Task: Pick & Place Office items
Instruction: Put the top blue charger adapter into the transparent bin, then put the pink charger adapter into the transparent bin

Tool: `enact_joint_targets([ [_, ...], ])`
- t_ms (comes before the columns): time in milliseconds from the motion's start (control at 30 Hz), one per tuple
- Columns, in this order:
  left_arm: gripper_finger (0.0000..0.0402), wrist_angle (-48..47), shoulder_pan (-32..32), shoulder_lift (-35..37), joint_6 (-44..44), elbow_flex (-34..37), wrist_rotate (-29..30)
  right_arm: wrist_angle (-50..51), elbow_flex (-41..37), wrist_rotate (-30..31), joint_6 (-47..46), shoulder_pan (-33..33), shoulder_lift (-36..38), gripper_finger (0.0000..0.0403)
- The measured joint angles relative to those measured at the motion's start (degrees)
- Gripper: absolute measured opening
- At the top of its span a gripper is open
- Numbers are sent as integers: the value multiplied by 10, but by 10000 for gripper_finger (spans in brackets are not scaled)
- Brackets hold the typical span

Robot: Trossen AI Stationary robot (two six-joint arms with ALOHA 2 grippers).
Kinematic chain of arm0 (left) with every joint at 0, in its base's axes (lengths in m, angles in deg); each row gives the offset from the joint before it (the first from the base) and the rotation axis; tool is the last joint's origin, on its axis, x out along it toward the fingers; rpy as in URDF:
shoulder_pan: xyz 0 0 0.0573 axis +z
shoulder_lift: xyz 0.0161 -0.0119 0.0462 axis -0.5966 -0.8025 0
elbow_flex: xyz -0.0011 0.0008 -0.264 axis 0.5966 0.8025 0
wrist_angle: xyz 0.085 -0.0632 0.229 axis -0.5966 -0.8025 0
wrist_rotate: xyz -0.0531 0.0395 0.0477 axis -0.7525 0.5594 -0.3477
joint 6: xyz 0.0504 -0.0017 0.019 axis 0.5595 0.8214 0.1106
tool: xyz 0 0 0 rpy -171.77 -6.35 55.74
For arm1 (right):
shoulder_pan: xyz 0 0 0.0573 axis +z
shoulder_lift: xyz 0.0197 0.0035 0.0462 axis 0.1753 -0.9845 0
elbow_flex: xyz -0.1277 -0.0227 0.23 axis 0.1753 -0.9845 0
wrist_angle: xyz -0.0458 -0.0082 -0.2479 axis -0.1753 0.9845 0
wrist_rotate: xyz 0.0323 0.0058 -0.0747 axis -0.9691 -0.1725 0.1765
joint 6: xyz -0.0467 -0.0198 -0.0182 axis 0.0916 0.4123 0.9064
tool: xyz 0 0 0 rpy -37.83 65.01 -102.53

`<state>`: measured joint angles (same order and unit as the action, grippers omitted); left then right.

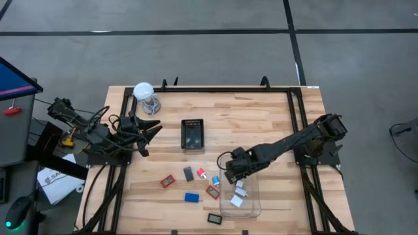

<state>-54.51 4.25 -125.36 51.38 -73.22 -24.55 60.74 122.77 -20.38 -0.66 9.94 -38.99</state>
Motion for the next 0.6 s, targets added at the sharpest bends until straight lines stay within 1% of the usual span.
enact_joint_targets([
  [200,118,-1,0,0,2,0,8,1,0,1,1,2,0,168],
  [467,118,-5,0,-1,2,0,9,2,0,5,0,2,0,168],
  [600,118,-5,0,-1,2,0,9,0,0,9,-4,2,0,176],
])
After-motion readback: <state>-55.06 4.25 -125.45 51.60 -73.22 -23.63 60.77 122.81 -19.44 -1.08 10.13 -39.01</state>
